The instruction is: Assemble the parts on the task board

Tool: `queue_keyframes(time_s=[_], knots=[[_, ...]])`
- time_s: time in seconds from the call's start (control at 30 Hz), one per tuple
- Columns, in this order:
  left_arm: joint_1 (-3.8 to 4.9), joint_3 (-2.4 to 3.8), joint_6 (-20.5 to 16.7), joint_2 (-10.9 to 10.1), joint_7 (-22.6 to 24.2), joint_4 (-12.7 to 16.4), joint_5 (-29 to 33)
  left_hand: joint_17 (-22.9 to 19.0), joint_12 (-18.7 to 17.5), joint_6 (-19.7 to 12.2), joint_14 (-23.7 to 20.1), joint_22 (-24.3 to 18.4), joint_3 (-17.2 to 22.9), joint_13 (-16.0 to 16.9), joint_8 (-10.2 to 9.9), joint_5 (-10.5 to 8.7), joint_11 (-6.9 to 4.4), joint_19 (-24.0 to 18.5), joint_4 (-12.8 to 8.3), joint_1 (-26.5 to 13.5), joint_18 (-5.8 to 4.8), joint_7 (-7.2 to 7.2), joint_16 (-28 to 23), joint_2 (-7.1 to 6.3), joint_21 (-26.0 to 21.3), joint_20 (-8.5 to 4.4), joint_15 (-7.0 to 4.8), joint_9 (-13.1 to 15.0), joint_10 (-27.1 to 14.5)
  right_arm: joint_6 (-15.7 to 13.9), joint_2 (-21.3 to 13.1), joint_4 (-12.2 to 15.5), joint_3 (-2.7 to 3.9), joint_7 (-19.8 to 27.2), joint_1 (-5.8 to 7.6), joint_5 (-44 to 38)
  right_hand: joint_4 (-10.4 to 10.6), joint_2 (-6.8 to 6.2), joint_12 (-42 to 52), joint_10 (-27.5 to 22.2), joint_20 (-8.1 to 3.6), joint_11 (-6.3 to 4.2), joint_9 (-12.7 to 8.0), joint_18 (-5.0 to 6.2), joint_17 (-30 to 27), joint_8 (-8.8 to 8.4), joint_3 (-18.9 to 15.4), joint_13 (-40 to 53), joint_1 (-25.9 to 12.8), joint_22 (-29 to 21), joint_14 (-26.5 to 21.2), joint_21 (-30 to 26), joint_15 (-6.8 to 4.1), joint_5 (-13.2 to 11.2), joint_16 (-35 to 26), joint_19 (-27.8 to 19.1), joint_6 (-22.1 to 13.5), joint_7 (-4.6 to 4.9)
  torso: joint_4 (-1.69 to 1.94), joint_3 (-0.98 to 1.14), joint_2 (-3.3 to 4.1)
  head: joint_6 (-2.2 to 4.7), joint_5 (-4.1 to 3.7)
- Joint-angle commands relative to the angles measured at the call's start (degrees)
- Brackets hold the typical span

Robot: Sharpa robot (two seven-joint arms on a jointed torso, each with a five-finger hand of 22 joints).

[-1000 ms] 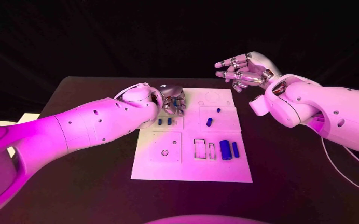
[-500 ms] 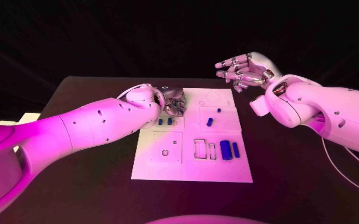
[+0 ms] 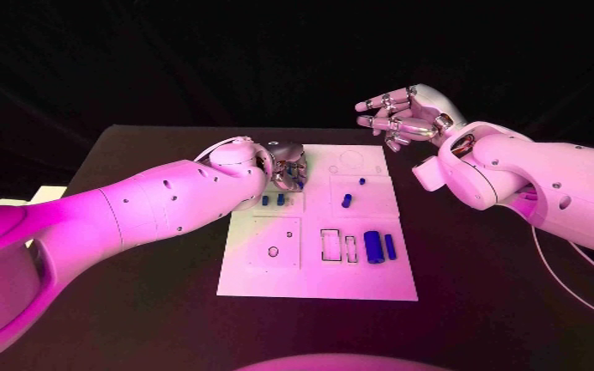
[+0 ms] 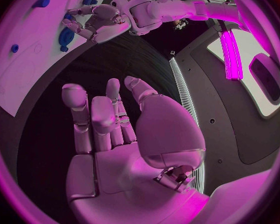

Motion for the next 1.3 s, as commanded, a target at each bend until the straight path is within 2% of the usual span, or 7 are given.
queue_keyframes(time_s=[0.03,0.4,0.63,0.77,1.07,1.13,1.3], knots=[[-0.1,-0.02,1.14,0.14,0.57,-0.08,0.49,-0.04,0.16,0.97,1.83,0.72,0.9,0.18,0.07,0.26,-0.14,0.57,-0.25,-0.25,-0.68,-0.09,0.23,0.55,0.36,-0.33,-0.57,0.01,0.85,0.85,0.09,0.07,0.0,0.28,-0.05,-0.19,0.31,0.17,0.37,-0.55,0.1,-0.03,0.07,1.1,0.06,0.15,-0.09,-0.07,-0.13,0.05,0.31,-0.31,0.16,0.21,-0.19,-0.19,-0.49,-0.07,0.01,0.0,-0.02,0.02,0.08],[-0.09,0.77,-2.75,-1.39,0.51,1.45,2.92,-1.4,-1.13,2.83,1.68,1.32,4.24,0.61,-0.07,0.27,-0.37,0.48,-2.06,-1.0,-0.74,-0.12,-0.18,0.51,0.75,-0.66,-0.82,-0.22,2.51,0.89,0.19,-0.06,0.0,0.31,-0.06,-0.19,0.31,0.17,0.37,-0.55,0.1,-0.03,0.07,1.1,0.06,0.15,-0.09,-0.07,-0.13,0.05,0.31,-0.31,0.16,0.21,-0.19,-0.19,-0.49,-0.07,0.02,-0.03,-0.08,0.22,-0.02],[0.24,2.3,-4.3,-3.41,0.31,3.79,5.37,-1.45,-1.55,2.89,1.68,1.42,4.79,0.62,-0.26,0.26,-0.28,0.47,-2.38,-1.35,-0.76,-0.01,-0.14,0.25,0.81,-0.64,-0.76,-0.32,2.56,0.92,0.33,-0.22,0.0,0.29,-0.13,-0.19,0.31,0.17,0.37,-0.55,0.1,-0.03,0.07,1.1,0.06,0.15,-0.09,-0.07,-0.13,0.05,0.31,-0.31,0.16,0.21,-0.19,-0.19,-0.49,-0.07,0.01,-0.02,-0.1,0.5,0.0],[0.62,2.74,-3.91,-5.04,0.07,5.13,7.28,-1.62,-1.83,3.01,1.67,1.52,5.12,0.65,-0.36,0.22,-0.24,0.48,-2.58,-1.75,-0.77,0.03,-0.16,0.0,0.88,-0.62,-0.73,-0.39,2.72,0.95,0.34,-0.27,0.0,0.25,-0.17,-0.19,0.31,0.17,0.37,-0.55,0.1,-0.03,0.07,1.1,0.06,0.15,-0.09,-0.07,-0.13,0.05,0.31,-0.31,0.16,0.21,-0.19,-0.19,-0.49,-0.07,0.03,-0.03,-0.13,0.59,-0.02],[1.08,2.84,-0.75,-8.25,-0.38,6.19,7.35,-1.84,-2.4,3.01,1.62,1.68,5.51,0.67,-0.67,0.16,-0.15,0.47,-2.74,-2.68,-0.8,0.08,-0.19,-0.53,1.0,-0.55,-0.65,-0.55,2.86,0.86,0.1,-0.24,-0.01,0.12,-0.2,-0.19,0.31,0.17,0.37,-0.55,0.1,-0.03,0.07,1.1,0.06,0.15,-0.09,-0.07,-0.13,0.05,0.31,-0.31,0.16,0.21,-0.19,-0.19,-0.49,-0.07,0.34,-0.09,-0.09,0.59,-0.13],[1.1,2.8,-0.05,-8.83,-0.42,6.08,6.97,-1.88,-2.76,3.07,1.62,1.75,5.51,0.71,-0.85,0.13,-0.22,0.41,-2.91,-3.36,-0.79,-0.02,-0.14,-1.21,0.98,-0.53,-0.65,-0.66,3.11,0.83,0.1,-0.24,-0.01,0.12,-0.2,-0.2,0.31,0.17,0.37,-0.55,0.1,-0.03,0.07,1.1,0.06,0.15,-0.09,-0.07,-0.13,0.05,0.31,-0.31,0.16,0.21,-0.19,-0.19,-0.49,-0.07,0.26,-0.09,-0.1,0.61,-0.01],[1.11,2.74,0.99,-9.58,-0.56,5.73,6.38,-1.91,-2.91,3.1,1.62,1.82,5.46,0.73,-0.93,0.09,-0.21,0.41,-3.0,-3.66,-0.8,-0.05,-0.11,-1.52,1.04,-0.52,-0.66,-0.7,3.23,0.84,0.11,-0.26,-0.01,0.12,-0.2,-0.22,0.31,0.17,0.37,-0.55,0.1,-0.03,0.07,1.1,0.06,0.15,-0.09,-0.07,-0.13,0.05,0.31,-0.31,0.16,0.21,-0.19,-0.19,-0.49,-0.07,0.1,-0.08,-0.05,0.62,0.1]])
